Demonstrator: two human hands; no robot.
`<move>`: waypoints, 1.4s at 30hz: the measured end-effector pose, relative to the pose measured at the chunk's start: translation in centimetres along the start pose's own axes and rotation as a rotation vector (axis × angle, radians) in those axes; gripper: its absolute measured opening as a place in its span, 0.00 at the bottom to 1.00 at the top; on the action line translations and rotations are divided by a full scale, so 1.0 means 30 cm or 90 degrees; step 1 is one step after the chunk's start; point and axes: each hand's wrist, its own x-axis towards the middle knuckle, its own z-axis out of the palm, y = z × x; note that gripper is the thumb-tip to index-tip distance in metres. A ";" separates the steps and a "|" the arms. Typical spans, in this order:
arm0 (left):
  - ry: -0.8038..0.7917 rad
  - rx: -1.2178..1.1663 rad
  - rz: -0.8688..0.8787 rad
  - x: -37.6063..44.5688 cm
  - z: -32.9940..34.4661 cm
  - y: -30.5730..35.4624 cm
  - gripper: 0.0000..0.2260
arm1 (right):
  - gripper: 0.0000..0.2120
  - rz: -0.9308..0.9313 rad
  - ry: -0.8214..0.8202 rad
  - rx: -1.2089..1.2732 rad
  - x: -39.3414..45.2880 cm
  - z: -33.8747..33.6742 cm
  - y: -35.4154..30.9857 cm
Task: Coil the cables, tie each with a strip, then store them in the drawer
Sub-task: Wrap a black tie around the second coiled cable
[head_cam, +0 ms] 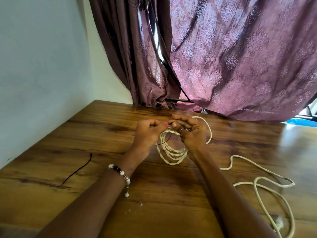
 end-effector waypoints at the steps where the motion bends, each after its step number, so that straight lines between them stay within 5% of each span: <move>1: 0.005 0.003 -0.003 0.002 0.001 -0.001 0.09 | 0.12 0.000 0.000 0.001 -0.001 0.001 0.000; 42: -0.012 0.014 -0.011 0.006 -0.007 -0.004 0.08 | 0.13 -0.013 -0.021 -0.020 0.002 -0.006 0.008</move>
